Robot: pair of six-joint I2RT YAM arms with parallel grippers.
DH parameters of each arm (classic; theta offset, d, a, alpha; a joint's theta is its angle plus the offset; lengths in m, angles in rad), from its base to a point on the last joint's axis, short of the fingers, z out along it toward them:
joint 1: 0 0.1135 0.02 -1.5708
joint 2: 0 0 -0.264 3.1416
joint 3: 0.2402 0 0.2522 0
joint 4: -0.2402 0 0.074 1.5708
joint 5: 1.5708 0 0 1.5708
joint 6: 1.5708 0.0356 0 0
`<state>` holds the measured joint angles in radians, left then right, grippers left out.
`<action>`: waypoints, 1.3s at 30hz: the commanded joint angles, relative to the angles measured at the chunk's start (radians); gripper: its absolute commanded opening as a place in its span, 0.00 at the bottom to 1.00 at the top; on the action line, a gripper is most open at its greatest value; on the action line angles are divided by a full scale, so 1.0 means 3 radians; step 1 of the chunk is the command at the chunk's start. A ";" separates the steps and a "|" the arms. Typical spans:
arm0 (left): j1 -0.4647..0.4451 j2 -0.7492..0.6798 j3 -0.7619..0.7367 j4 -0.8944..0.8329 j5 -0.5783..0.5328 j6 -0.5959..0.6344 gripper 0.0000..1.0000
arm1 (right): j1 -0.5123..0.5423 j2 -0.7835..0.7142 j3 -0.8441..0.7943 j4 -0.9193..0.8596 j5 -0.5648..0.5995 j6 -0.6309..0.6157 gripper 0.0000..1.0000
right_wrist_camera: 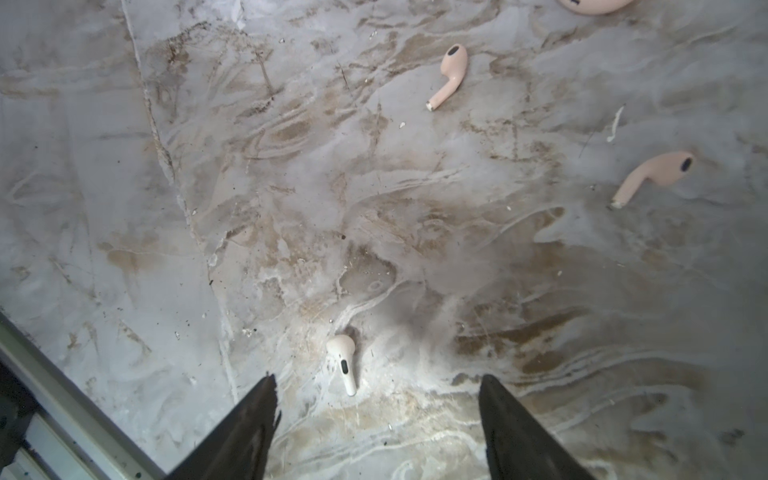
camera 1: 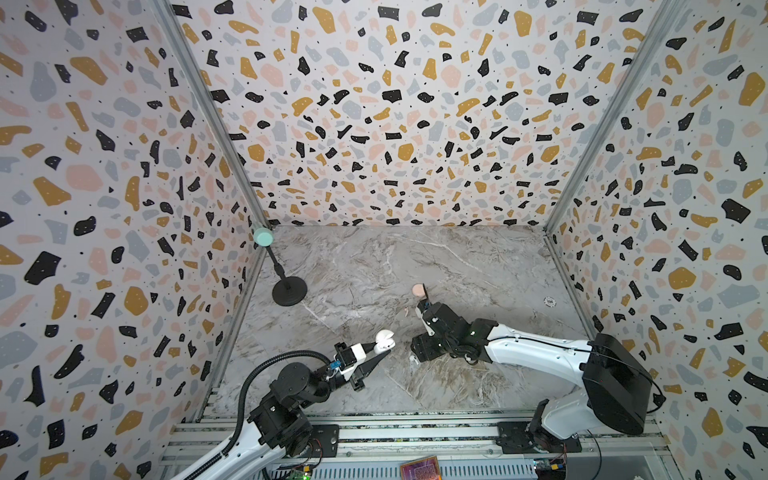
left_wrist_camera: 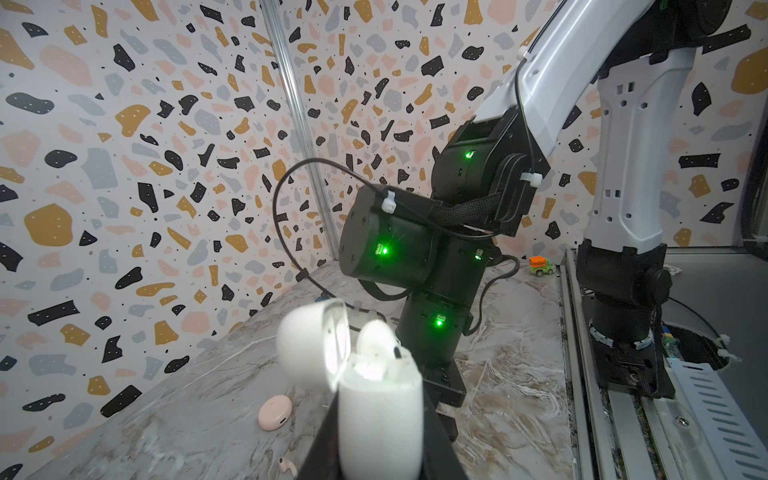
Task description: Insert the wireless bluetooth earbuds into the charging case
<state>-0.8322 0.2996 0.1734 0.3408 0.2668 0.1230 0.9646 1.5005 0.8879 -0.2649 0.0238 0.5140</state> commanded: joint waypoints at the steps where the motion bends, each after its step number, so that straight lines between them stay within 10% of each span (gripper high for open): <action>1: -0.0028 -0.0005 0.0008 0.0178 -0.0073 0.0061 0.00 | 0.0114 0.0107 0.0194 -0.0143 0.0124 -0.0052 0.74; 13: -0.0083 -0.0027 0.0010 0.0142 -0.0087 0.0122 0.00 | 0.0221 0.0416 0.0297 -0.0125 0.0155 -0.0056 0.49; 39: -0.0137 -0.0043 0.0010 0.0111 -0.0087 0.0152 0.00 | 0.0390 0.0884 0.0518 -0.0359 0.0415 0.0101 0.36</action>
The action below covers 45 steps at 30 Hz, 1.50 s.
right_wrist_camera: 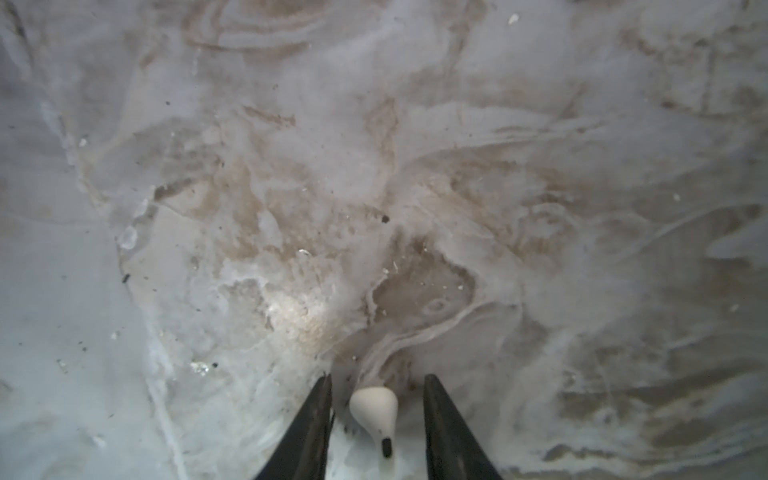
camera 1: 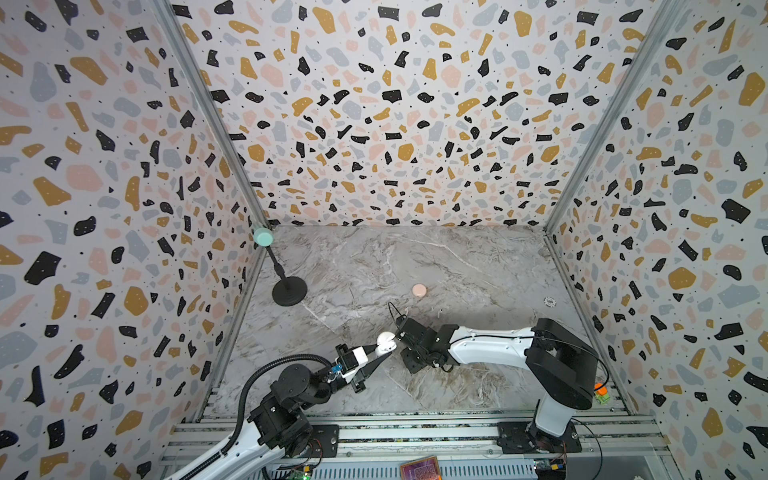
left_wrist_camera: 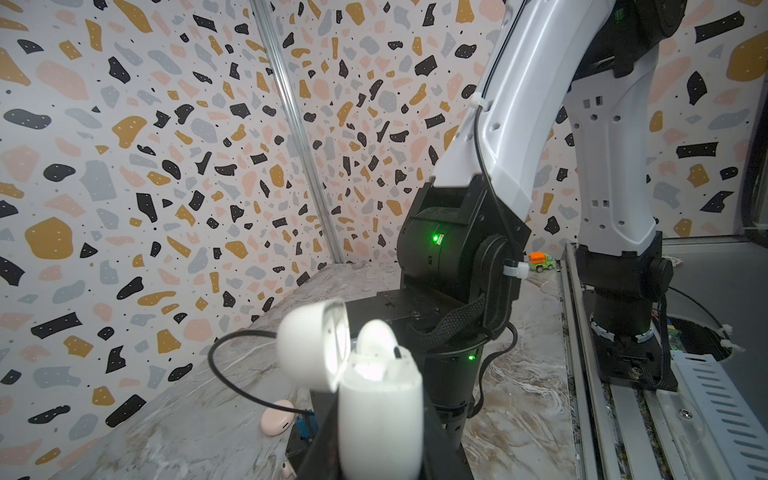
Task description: Insert the wireless bluetooth earbuds into the charging case
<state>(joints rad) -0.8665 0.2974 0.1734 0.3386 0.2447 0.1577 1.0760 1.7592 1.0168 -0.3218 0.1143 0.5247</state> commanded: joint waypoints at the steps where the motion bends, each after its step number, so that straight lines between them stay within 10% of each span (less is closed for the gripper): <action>1: -0.0021 -0.0035 0.0010 0.0115 -0.0014 0.0032 0.00 | 0.0018 0.0025 0.0084 -0.0175 0.0118 0.0071 0.35; 45: -0.0032 0.0026 0.0006 0.0119 -0.0013 0.0039 0.00 | 0.0039 0.0164 0.0289 -0.0548 -0.0015 0.0673 0.27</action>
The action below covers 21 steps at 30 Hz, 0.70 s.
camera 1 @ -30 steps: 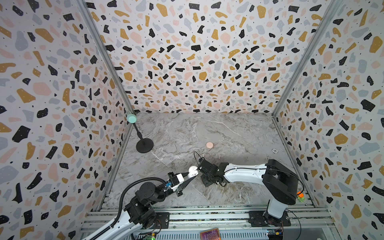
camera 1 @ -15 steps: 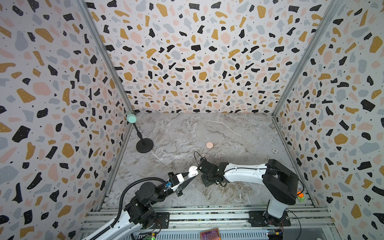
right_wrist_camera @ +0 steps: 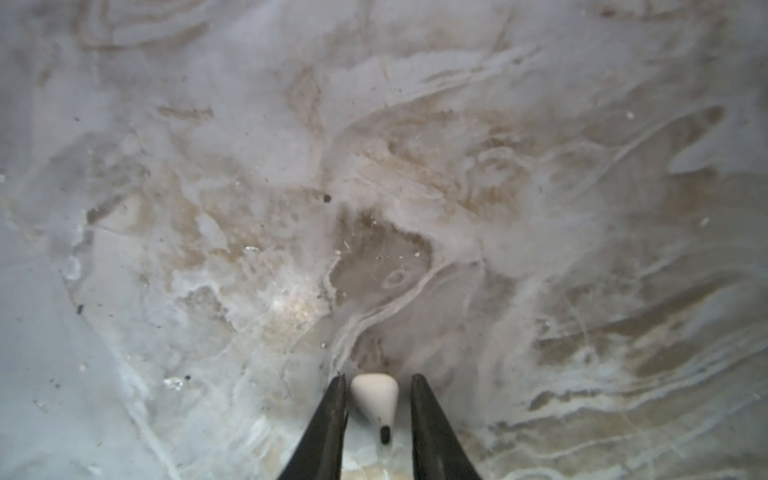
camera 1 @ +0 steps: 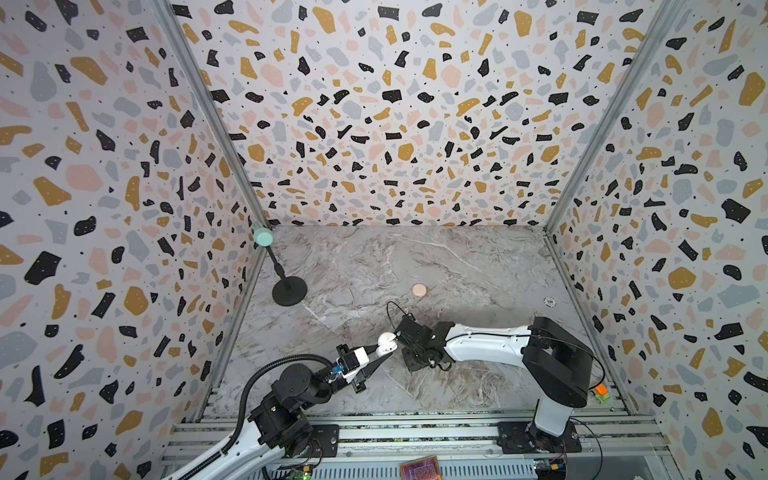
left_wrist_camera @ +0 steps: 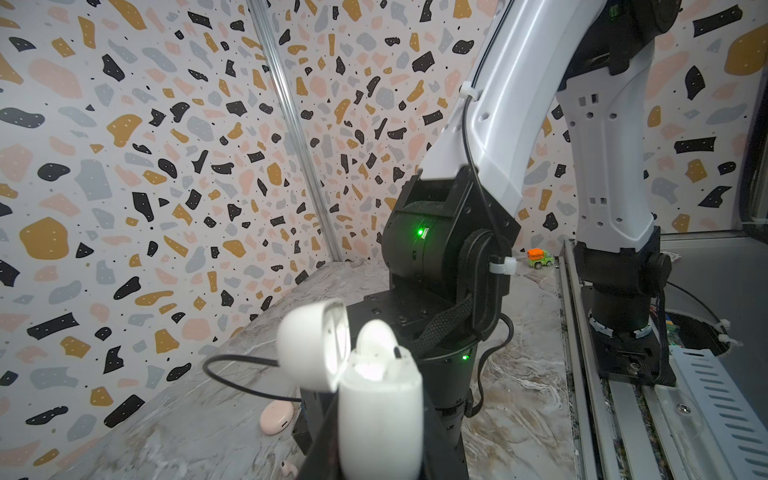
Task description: Insert the wireless bluetooth earbuds into the charging case
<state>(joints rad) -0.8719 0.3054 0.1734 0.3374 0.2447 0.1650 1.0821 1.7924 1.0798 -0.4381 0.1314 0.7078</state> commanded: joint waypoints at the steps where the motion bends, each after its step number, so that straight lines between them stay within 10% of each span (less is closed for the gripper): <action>1: -0.0016 0.0000 0.0005 0.0123 -0.0014 0.0016 0.00 | 0.0019 0.0066 0.0091 -0.0163 -0.0077 0.0064 0.27; 21: -0.0024 -0.0011 0.0008 0.0110 -0.0017 0.0020 0.00 | 0.0018 0.0059 0.0164 -0.0375 -0.0056 0.0100 0.26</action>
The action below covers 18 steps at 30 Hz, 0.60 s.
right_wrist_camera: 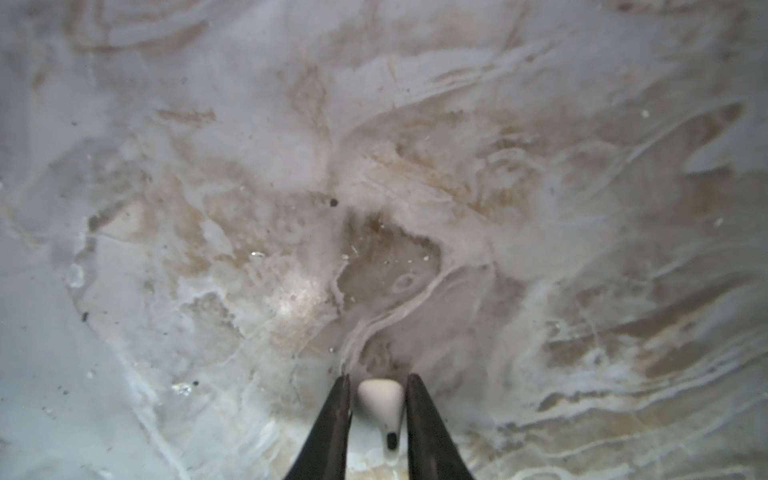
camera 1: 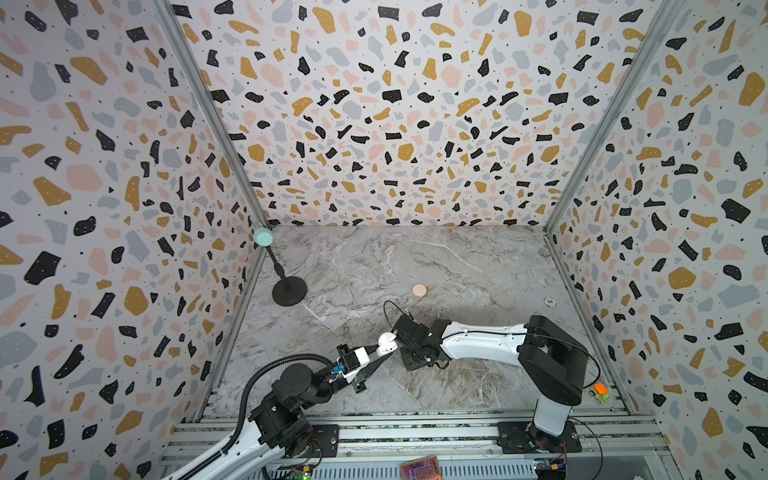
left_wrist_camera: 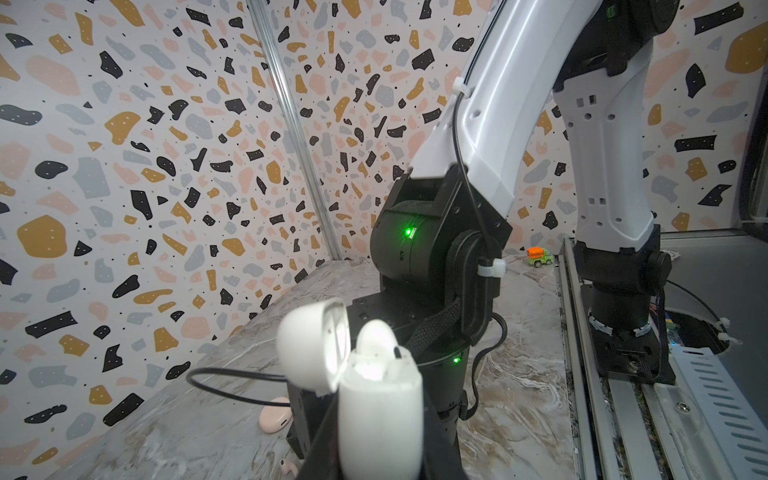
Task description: Insert the wireless bluetooth earbuds into the charging case
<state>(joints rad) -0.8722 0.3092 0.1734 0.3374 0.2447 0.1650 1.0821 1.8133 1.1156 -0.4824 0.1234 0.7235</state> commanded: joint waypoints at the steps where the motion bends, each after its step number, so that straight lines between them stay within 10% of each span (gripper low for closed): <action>1: -0.0023 -0.0023 0.0005 0.0108 -0.0016 0.0023 0.00 | 0.0019 -0.0011 0.0042 -0.0242 -0.0021 0.0054 0.26; 18: -0.0037 -0.0038 0.0010 0.0092 -0.0014 0.0026 0.00 | 0.0016 0.0007 0.0009 -0.0240 0.0010 0.0097 0.22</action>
<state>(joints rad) -0.8776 0.3080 0.1734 0.3367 0.2447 0.1654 1.0821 1.8133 1.1156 -0.4908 0.1253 0.7422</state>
